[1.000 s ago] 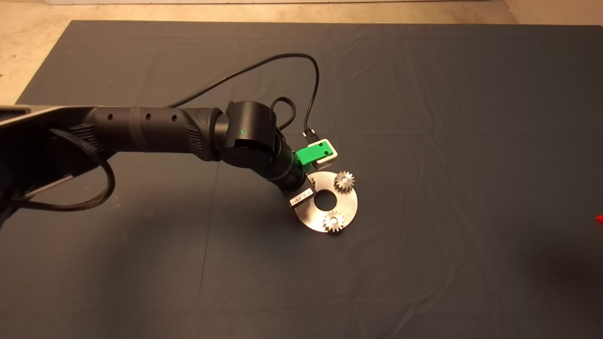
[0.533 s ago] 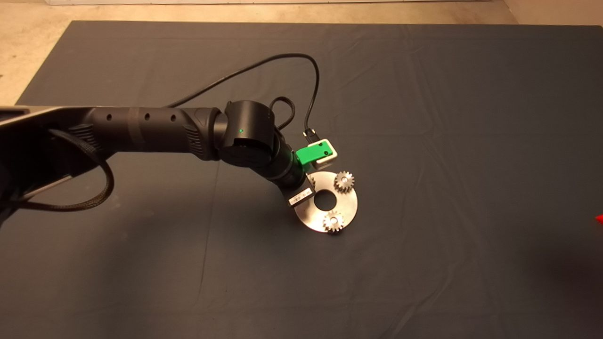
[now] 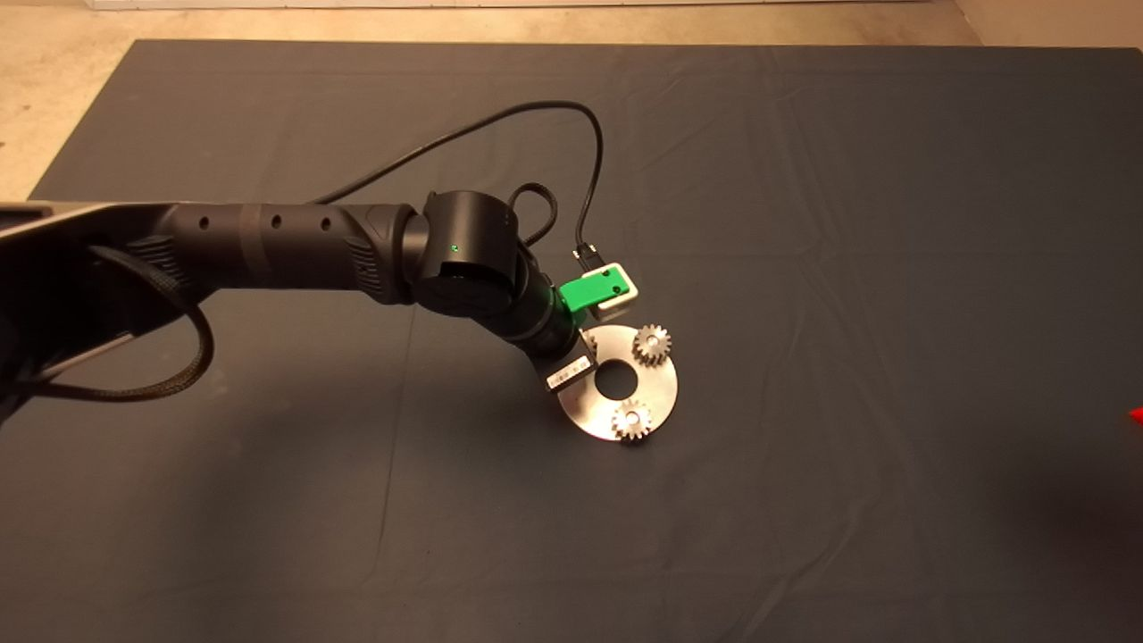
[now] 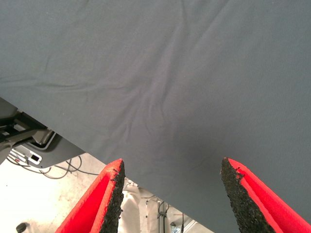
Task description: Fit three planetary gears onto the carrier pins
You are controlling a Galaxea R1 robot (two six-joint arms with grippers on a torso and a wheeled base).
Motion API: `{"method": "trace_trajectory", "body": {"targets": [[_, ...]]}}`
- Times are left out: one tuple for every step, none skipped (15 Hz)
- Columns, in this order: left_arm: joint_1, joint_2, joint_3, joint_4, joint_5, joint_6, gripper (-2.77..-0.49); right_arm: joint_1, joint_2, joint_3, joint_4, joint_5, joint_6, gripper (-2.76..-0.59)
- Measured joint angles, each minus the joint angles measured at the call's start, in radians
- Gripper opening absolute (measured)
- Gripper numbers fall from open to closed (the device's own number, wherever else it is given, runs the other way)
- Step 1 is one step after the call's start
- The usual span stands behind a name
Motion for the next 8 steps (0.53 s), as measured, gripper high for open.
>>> {"method": "trace_trajectory", "body": {"targets": [[0.000,0.000,0.006,0.001,0.006,0.000,-2.66,0.000,0.000,-0.001,0.000,0.000,0.000,-1.91],[0.000,0.000,0.009,0.002,0.010,0.000,-2.66,0.000,0.000,-0.002,0.000,0.000,0.000,-1.91],[0.000,0.000,0.011,0.002,0.013,0.000,-2.66,0.000,0.000,-0.002,0.000,0.000,0.000,-1.91],[0.000,0.000,0.012,0.002,0.018,0.000,-2.66,0.000,0.000,-0.002,0.000,0.000,0.000,-1.91],[0.000,0.000,0.013,0.004,0.020,0.000,-2.66,0.000,0.000,-0.002,0.000,0.000,0.000,-1.91],[0.000,0.000,0.013,0.004,0.023,0.000,-2.66,0.000,0.000,-0.002,0.000,0.000,0.000,-1.91],[0.000,0.000,0.013,0.004,0.024,0.000,-2.66,0.000,0.000,-0.002,0.000,0.000,0.000,-1.91],[0.000,0.000,0.013,0.004,0.025,0.000,-2.67,0.000,0.000,-0.002,0.000,0.000,0.000,-1.91]]}}
